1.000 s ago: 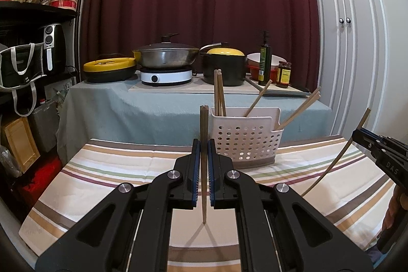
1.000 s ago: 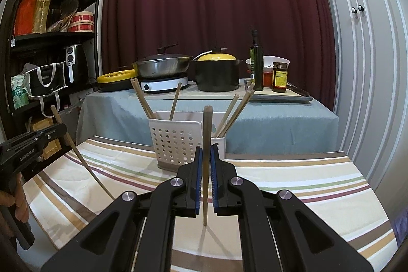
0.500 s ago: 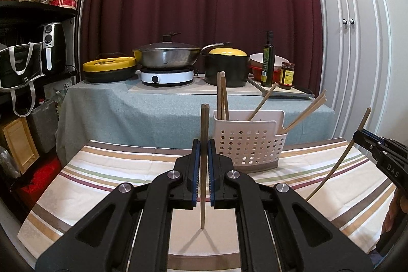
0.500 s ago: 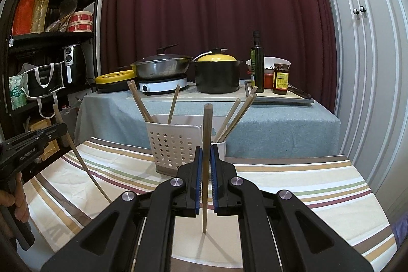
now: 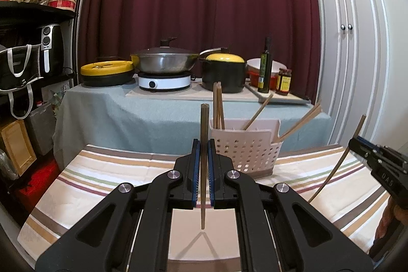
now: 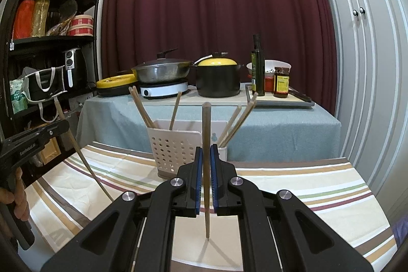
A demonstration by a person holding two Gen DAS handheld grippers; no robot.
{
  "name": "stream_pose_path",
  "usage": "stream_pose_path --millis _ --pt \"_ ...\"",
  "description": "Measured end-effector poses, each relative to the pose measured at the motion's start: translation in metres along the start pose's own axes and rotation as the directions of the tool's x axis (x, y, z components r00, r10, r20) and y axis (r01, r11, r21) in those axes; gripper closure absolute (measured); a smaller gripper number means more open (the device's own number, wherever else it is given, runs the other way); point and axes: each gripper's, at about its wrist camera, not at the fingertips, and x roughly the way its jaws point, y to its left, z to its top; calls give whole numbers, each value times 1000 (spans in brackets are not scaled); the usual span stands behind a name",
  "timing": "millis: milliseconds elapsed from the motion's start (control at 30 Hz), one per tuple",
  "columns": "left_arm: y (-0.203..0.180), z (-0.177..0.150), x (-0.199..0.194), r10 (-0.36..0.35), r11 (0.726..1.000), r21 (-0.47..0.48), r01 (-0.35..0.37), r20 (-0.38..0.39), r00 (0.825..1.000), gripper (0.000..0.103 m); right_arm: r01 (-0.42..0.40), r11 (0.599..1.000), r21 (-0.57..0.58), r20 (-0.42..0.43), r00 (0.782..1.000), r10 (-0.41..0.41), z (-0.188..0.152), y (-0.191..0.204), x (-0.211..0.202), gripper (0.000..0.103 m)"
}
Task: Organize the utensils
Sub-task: 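Lift both held chopsticks upright and carry them toward the white caddy, then lower both held chopsticks into the white caddy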
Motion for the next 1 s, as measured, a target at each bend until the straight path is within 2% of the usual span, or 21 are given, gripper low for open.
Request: stream_pose_path --millis 300,600,1000 --pt "-11 40 0 -54 999 1 54 73 996 97 -26 999 -23 95 995 28 35 7 -7 96" --pt "-20 85 11 -87 996 18 85 159 983 97 -30 998 -51 235 971 41 85 8 -5 96" --pt "-32 137 33 -112 994 31 108 249 962 97 -30 999 -44 291 956 42 118 -2 29 96"
